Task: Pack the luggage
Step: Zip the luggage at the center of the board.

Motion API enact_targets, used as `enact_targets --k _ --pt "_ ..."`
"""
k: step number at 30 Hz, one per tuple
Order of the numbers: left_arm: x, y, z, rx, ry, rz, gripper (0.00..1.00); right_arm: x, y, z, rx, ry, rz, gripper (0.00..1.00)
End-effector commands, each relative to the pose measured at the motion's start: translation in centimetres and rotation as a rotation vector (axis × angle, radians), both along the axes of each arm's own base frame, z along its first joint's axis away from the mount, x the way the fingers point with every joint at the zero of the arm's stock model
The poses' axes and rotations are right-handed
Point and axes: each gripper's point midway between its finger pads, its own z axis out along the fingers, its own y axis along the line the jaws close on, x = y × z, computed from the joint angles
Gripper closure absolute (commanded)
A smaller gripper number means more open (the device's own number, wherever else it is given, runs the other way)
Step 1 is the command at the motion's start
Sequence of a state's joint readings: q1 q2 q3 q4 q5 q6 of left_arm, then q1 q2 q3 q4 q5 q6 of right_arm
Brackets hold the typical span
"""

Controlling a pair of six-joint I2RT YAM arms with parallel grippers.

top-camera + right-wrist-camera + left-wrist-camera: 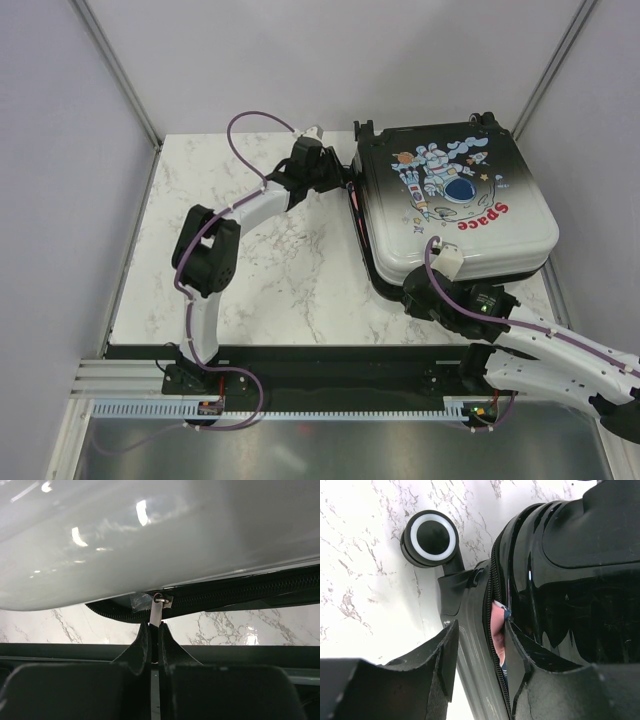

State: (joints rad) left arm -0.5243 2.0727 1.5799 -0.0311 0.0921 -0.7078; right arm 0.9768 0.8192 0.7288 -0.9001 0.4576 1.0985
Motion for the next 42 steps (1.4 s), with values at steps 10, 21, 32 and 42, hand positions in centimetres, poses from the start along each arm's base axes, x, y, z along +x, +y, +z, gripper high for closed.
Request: enact_targets --k 10,21,32,42 --pt "-4.7 1.0 -7.9 0.286 0.129 -0.128 0.49 -0.3 -4.3 -0.5 -0.142 -0.01 -0.091 1.0" --pt "-6.9 -4.8 -8.1 0.246 0.119 -0.306 0.59 -0.3 -4.3 -0.4 -0.154 -0.005 -0.085 1.0" --pt "-9.1 -7.1 -10.6 0.239 0.223 -0.35 0.72 -0.5 -4.6 -0.3 -0.146 -0.007 -0.091 1.0" --pt "-9.7 -7.8 -10.3 0.13 0.304 -0.329 0.98 -0.5 -4.7 -0.2 -0.144 -0.009 -0.092 1.0"
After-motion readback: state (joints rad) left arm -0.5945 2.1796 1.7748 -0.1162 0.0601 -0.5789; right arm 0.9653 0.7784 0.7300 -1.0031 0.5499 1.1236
